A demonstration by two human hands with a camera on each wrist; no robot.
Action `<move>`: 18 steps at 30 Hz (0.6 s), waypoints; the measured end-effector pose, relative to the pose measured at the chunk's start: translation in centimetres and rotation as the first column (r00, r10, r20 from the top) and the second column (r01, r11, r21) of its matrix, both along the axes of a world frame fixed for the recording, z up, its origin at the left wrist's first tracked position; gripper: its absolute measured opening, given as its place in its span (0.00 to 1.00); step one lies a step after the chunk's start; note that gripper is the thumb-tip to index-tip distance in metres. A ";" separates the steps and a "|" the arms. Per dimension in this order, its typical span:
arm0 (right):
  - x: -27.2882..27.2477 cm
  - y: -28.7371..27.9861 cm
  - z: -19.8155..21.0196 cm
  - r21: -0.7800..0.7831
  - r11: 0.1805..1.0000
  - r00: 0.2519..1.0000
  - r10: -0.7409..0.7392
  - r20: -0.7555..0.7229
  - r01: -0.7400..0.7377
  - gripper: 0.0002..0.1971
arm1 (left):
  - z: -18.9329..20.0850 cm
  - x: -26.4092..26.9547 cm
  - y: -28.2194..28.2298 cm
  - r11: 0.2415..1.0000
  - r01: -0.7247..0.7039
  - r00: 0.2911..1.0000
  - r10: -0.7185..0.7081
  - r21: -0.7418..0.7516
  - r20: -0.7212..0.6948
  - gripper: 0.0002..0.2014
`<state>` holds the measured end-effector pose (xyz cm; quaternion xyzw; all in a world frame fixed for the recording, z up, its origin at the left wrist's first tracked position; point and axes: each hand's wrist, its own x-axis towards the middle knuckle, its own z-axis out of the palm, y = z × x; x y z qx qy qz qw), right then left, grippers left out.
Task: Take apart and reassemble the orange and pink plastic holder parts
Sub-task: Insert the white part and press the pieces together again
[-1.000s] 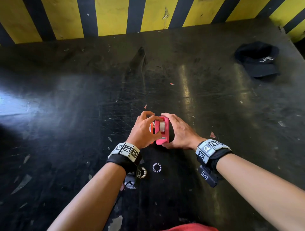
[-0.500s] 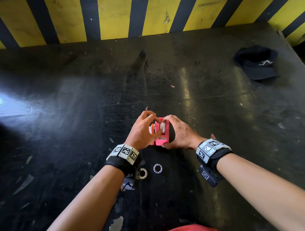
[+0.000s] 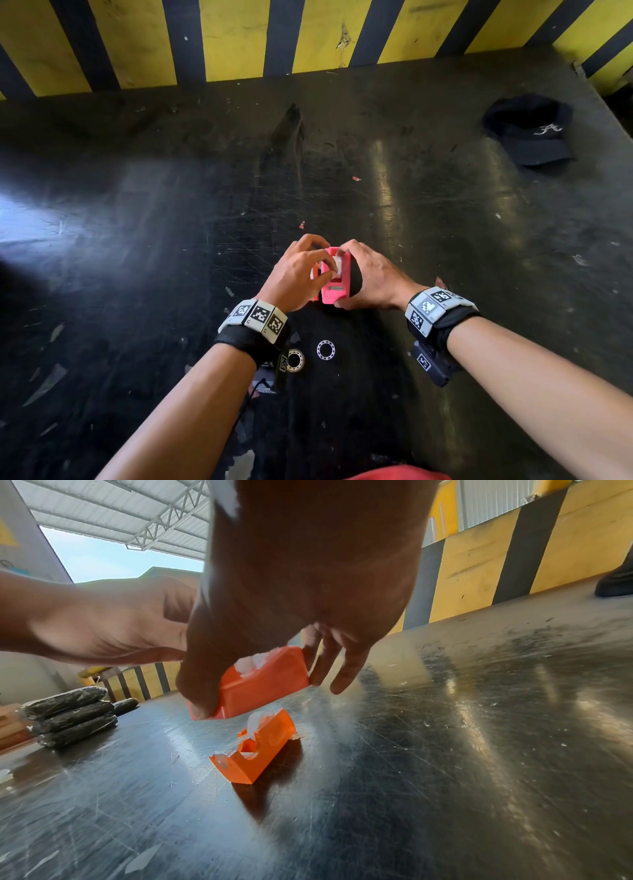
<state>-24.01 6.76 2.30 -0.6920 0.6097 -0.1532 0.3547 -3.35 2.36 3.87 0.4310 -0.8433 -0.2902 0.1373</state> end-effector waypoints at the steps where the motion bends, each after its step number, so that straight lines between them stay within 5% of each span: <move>1: 0.0 -0.1 0.0 0.015 1.000 1.000 -0.002 -0.002 0.002 0.44 | 0.1 0.1 0.2 1.000 0.018 1.000 -0.018 0.019 0.022 0.04; 11: 0.4 -0.6 -0.1 0.102 0.995 0.999 0.019 -0.043 -0.015 0.45 | 1.1 1.4 1.7 0.994 0.082 0.991 -0.089 0.073 0.099 0.04; 18: 0.5 -0.7 -0.4 0.103 0.995 0.999 0.017 -0.052 -0.011 0.46 | 0.8 1.4 2.6 0.988 0.100 0.990 -0.086 -0.116 0.114 0.04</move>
